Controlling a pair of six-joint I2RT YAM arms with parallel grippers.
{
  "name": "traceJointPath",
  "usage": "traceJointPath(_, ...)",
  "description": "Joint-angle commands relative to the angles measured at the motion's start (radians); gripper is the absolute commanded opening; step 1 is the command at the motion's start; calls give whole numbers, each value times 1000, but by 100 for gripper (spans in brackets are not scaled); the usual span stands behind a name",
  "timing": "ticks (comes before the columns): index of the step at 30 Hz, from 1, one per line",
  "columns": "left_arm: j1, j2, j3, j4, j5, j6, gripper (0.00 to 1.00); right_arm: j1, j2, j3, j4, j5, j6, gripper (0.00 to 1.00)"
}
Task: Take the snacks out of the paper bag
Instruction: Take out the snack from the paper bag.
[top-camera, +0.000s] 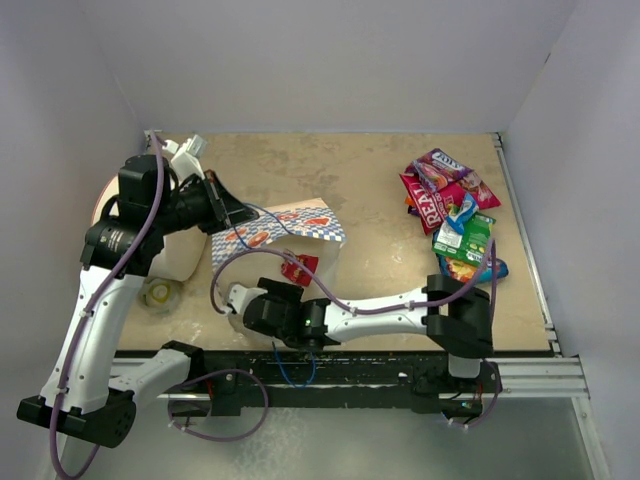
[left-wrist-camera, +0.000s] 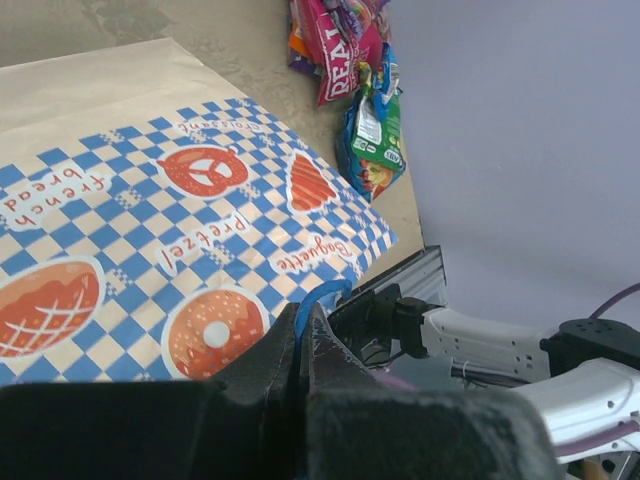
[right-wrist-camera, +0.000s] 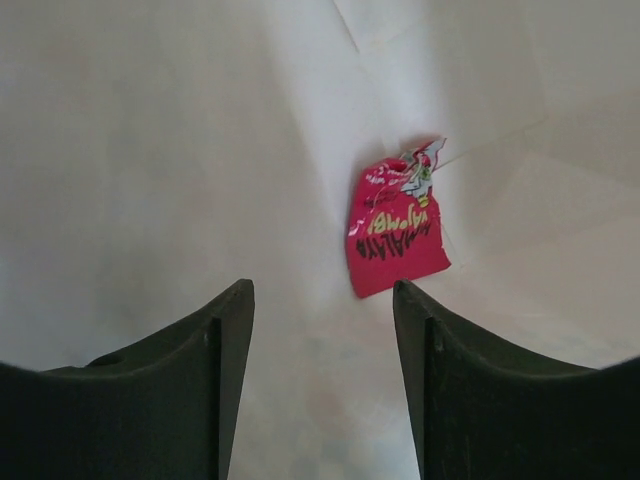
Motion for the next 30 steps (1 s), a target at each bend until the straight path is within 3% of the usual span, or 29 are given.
traceJointPath(1, 4, 1, 46, 51, 49, 32, 0, -55, 31, 17, 173, 63, -54, 59)
traceJointPath(8, 4, 5, 42, 87, 104, 34, 0, -114, 90, -65, 502, 42, -87, 61)
traceJointPath(14, 4, 19, 55, 107, 135, 38, 0, -165, 139, -47, 553, 98, -11, 61)
traceJointPath(23, 4, 27, 115, 123, 150, 80, 0, -180, 56, -239, 713, 1, -9, 62)
traceJointPath(25, 5, 27, 131, 141, 163, 87, 0, -187, 63, -250, 707, 7, -4, 65)
traceJointPath(28, 4, 24, 138, 183, 191, 87, 0, -200, 93, -230, 702, 37, 14, 81)
traceJointPath(30, 4, 21, 135, 203, 206, 80, 0, -217, 116, -179, 694, 44, 47, 87)
